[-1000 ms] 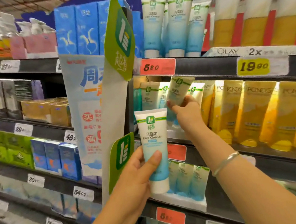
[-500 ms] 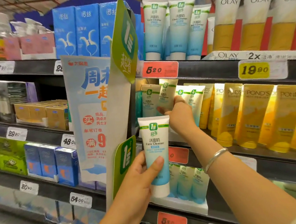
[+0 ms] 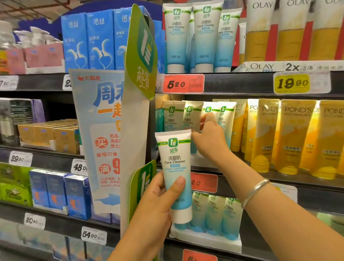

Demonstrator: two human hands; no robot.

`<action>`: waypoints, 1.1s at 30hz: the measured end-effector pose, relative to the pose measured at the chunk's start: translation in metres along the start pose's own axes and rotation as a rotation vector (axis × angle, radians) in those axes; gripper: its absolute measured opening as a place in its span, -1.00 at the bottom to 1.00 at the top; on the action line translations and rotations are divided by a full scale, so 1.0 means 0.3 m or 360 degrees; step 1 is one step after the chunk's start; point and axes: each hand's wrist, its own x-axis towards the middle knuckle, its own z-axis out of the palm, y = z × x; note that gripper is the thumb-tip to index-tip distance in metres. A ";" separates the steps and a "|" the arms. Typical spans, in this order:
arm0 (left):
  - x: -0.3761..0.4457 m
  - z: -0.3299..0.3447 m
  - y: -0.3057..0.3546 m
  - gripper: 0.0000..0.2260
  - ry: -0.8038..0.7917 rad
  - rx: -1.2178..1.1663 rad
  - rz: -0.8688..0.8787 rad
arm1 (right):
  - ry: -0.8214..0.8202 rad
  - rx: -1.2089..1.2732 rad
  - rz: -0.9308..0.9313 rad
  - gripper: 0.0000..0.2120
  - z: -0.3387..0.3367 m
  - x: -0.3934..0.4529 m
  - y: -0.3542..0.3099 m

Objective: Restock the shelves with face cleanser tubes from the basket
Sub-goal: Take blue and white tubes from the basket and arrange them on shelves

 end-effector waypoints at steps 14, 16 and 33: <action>0.053 0.065 0.036 -0.54 -0.0047 0.0066 -0.0087 | -0.0130 0.0469 0.0127 -0.81 -0.133 -0.044 0.003; 0.082 0.092 0.052 -0.57 -0.0067 0.0030 -0.0142 | -0.0327 0.0679 0.0255 -0.81 -0.178 -0.062 0.007; 0.302 0.215 0.073 -0.68 0.0320 0.1213 0.0499 | 0.0005 0.0521 -0.0097 -0.88 -0.272 -0.041 0.041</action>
